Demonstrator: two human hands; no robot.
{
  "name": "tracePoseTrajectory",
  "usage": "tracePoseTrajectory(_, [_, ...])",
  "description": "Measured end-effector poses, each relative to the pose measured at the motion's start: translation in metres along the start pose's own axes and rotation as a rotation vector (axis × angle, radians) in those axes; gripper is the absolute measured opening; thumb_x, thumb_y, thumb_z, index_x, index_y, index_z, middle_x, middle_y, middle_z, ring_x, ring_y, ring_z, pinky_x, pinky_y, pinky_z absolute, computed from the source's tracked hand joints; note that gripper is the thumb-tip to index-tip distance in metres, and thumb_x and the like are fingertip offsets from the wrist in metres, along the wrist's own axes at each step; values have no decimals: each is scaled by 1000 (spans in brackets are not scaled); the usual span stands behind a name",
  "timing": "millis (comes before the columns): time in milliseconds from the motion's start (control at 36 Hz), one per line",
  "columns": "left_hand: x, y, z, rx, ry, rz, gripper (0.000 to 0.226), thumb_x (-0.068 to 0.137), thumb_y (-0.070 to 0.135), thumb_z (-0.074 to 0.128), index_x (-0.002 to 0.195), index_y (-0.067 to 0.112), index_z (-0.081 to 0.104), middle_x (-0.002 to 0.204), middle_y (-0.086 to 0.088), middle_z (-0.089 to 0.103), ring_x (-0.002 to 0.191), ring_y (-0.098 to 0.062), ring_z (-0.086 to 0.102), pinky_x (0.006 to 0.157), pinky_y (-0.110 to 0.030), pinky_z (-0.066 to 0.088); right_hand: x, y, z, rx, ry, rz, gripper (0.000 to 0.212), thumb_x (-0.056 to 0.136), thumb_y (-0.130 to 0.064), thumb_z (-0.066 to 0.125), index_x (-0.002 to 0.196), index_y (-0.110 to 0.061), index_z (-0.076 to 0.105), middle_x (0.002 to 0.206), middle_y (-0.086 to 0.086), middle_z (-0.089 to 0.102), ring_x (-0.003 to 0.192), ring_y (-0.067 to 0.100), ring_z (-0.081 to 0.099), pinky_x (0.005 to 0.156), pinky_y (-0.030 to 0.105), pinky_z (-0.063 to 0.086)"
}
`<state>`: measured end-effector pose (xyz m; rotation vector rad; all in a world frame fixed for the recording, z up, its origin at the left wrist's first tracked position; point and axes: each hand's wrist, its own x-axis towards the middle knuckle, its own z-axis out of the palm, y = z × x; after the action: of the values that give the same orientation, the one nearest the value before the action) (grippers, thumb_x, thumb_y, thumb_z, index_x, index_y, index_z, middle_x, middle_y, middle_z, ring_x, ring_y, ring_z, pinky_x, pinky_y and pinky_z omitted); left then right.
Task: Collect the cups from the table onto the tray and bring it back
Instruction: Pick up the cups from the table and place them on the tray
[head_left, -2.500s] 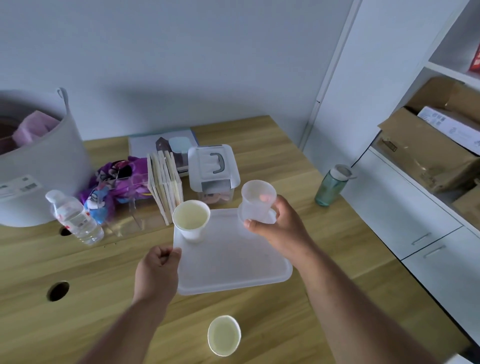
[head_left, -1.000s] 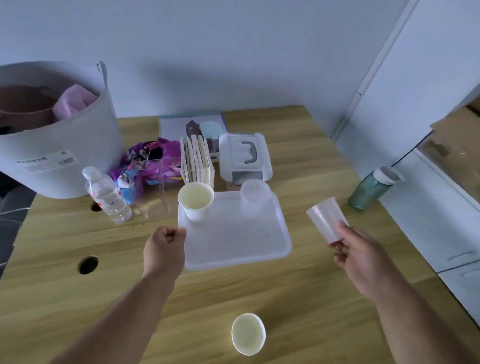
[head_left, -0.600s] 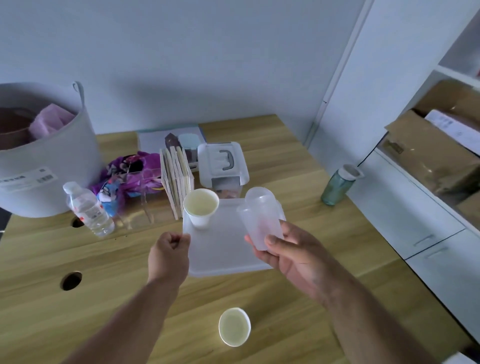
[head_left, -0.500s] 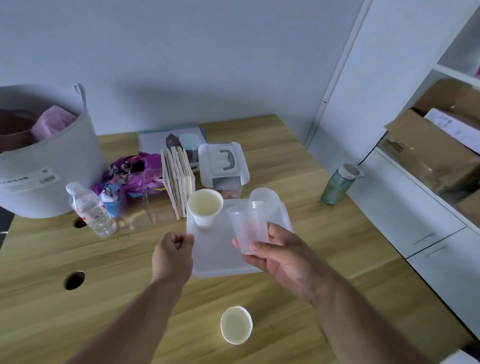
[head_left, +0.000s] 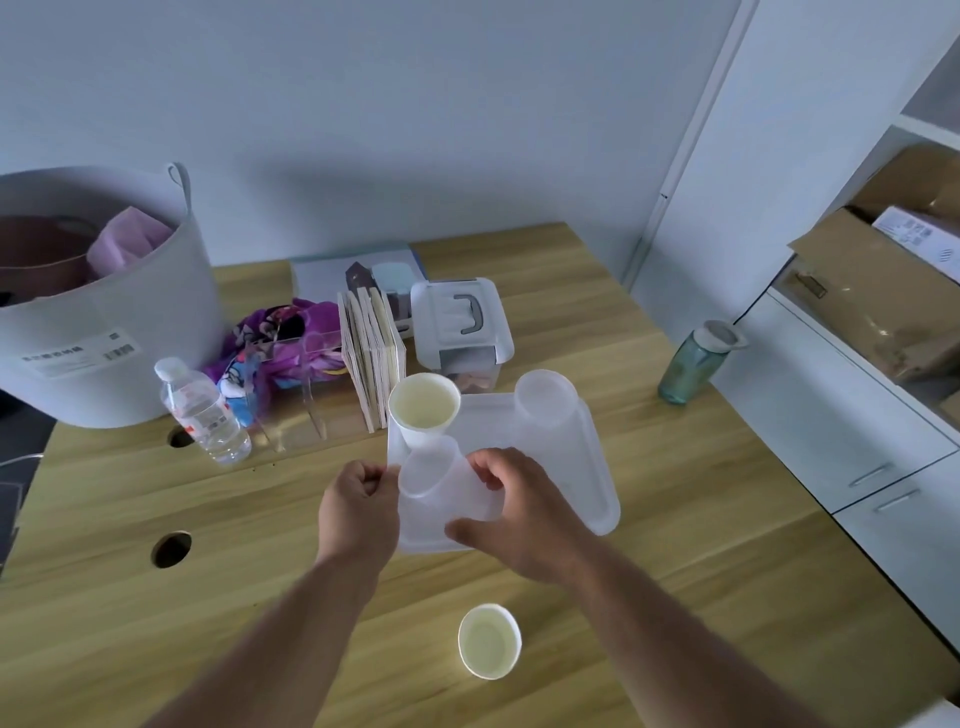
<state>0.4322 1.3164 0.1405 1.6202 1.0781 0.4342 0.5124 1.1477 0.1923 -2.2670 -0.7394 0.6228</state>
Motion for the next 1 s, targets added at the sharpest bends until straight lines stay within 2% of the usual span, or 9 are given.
tracePoseTrajectory(222, [2, -4, 0, -15, 3, -1, 13, 96, 25, 68, 87, 15, 67, 79, -6, 72, 66, -20, 54, 59, -31, 45, 5, -2, 13, -111, 3, -16, 62, 77, -47, 80, 129, -31, 51, 113, -6, 52, 107, 15, 54, 90, 30, 49])
tracePoseTrajectory(389, [4, -7, -1, -28, 3, 1, 13, 98, 26, 68, 87, 20, 67, 80, 0, 72, 68, -17, 57, 58, -28, 43, 8, 0, 19, -191, 16, -83, 68, 76, -50, 81, 134, -23, 56, 122, -7, 58, 117, 16, 50, 100, 34, 47])
tracePoseTrajectory(528, [9, -9, -3, -41, 10, 2, 13, 98, 27, 68, 89, 17, 68, 81, -4, 73, 68, -19, 56, 59, -30, 45, 4, 9, 7, -227, 17, -139, 81, 80, -55, 78, 150, -26, 50, 137, -9, 55, 129, 13, 45, 109, 30, 40])
tracePoseTrajectory(583, [13, -10, -4, -51, 17, -1, 14, 98, 26, 68, 89, 15, 68, 78, -4, 71, 67, -20, 54, 59, -30, 44, -4, 17, -1, -207, 35, -156, 78, 82, -54, 77, 151, -26, 51, 140, -12, 55, 130, 10, 46, 110, 26, 39])
tracePoseTrajectory(667, [19, -9, -8, -43, 36, -11, 17, 98, 26, 68, 91, 10, 68, 76, -3, 68, 65, -19, 52, 58, -30, 42, -19, 36, -11, -161, 96, -173, 60, 83, -53, 73, 136, -26, 64, 123, -15, 65, 107, 3, 60, 94, 24, 48])
tracePoseTrajectory(750, [28, -10, -12, -25, 67, -21, 17, 98, 27, 68, 95, 10, 69, 75, 0, 66, 62, -16, 51, 57, -28, 41, -36, 61, -13, -181, 99, -135, 52, 81, -59, 64, 122, -27, 68, 102, -18, 66, 86, 6, 63, 82, 29, 55])
tracePoseTrajectory(833, [37, -15, -14, -16, 95, -41, 15, 97, 27, 68, 99, 12, 70, 77, 1, 67, 65, -17, 53, 61, -29, 43, -49, 82, -4, -305, -60, -114, 61, 80, -68, 58, 130, -33, 60, 111, -21, 61, 89, 3, 61, 84, 28, 52])
tracePoseTrajectory(917, [42, -19, -13, -9, 100, -52, 16, 97, 28, 68, 100, 12, 70, 80, -1, 68, 65, -17, 52, 60, -29, 42, -49, 95, 15, -484, -295, -166, 84, 80, -72, 60, 152, -34, 39, 144, -13, 51, 124, 12, 57, 105, 30, 45])
tracePoseTrajectory(1000, [44, -22, -12, -6, 102, -52, 18, 97, 29, 68, 101, 11, 70, 79, -1, 67, 64, -16, 51, 60, -29, 42, -40, 100, 38, -601, -426, -248, 93, 76, -66, 71, 153, -33, 32, 152, -5, 47, 134, 23, 51, 114, 40, 40])
